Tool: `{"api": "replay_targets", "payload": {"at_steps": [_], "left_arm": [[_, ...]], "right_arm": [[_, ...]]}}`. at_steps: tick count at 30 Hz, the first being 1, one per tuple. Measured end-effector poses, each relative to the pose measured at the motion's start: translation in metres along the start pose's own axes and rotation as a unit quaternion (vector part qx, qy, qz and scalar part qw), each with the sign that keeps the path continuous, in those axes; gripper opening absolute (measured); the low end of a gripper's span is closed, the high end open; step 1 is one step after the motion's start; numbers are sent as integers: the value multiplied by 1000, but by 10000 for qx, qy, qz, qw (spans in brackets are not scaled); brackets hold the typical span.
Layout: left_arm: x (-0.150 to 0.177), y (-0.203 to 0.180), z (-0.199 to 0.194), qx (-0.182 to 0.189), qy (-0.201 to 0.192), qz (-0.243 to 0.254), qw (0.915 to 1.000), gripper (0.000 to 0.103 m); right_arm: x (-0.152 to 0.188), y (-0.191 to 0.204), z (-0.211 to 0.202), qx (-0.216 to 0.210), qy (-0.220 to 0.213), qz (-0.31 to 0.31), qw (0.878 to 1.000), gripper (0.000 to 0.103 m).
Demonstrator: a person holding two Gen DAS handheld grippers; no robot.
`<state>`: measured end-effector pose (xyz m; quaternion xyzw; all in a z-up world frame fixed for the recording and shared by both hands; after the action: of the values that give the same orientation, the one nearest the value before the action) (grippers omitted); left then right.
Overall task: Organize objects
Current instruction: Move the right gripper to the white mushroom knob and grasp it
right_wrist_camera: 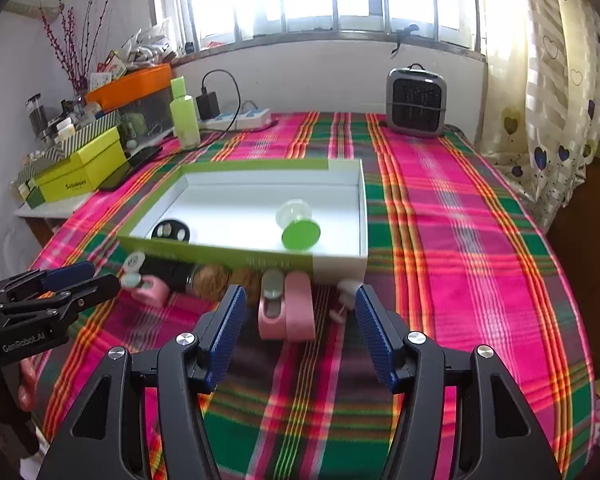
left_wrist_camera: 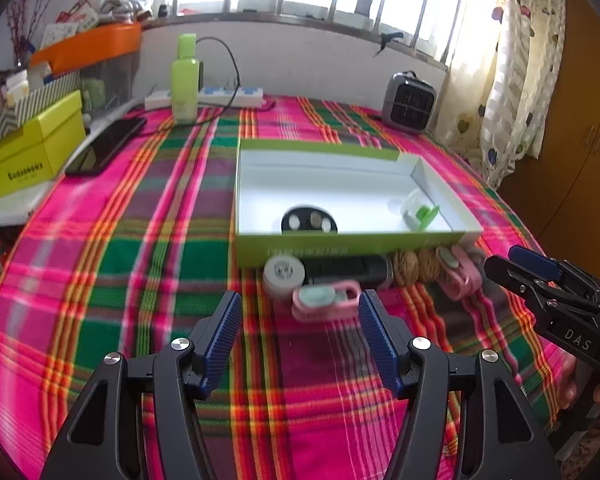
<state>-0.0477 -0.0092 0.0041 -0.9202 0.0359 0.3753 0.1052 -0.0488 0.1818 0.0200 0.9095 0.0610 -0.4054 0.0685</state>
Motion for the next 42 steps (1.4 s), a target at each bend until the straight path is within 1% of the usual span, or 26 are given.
{"api": "replay_targets", "payload": {"at_steps": [2,4,7,10,14,17,22,24,27,30,36,40,42], "left_arm": [[4,0,2,2,29,-32,10000,60],[8,-4,3,-7,11,65,10000,61],[10,-6,5,82,71,82,9999,61],[10,-7,9,18,106,110,9999,61],[8,-8,13,24,136,146,9998,61],[7,-8,18,17,187,140,9997,61],[4,-11,22,73,245,160,9995,61],[3,-12,23,62,246,183,9995,61],[0,-13,26,48,258,179,9995,61],[0,-14,30,60,330,146,9993,61],[-1,-13,33,88,363,90,9993,61],[-3,-13,34,123,362,56,9993,61],[-4,-12,35,120,360,32,9993,61]], "right_arm": [[4,1,1,-12,44,-11,10000,58],[9,2,2,-23,98,-34,9999,58],[15,2,3,-40,153,-65,9999,58],[19,-2,5,-35,220,-2,9998,58],[23,-5,10,-35,350,18,9994,58],[22,-7,11,-69,393,36,9992,58],[19,-15,7,40,341,-18,9994,58],[17,-23,7,125,308,72,9994,58],[12,-37,9,132,308,367,9988,58],[9,-47,13,199,351,567,9976,58],[2,-52,25,262,519,657,9961,58],[2,-53,32,113,636,760,9950,58],[2,-53,34,113,681,722,9950,58]]}}
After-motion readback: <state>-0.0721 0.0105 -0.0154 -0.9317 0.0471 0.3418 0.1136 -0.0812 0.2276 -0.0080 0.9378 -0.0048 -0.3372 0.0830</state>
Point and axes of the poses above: each gripper's, at about its wrist camera, not at the fingertips, and z roughly the way its jaws point, y to its left, x to its underside, the point moved 4 cm from there along z, roughly the way its jaws point
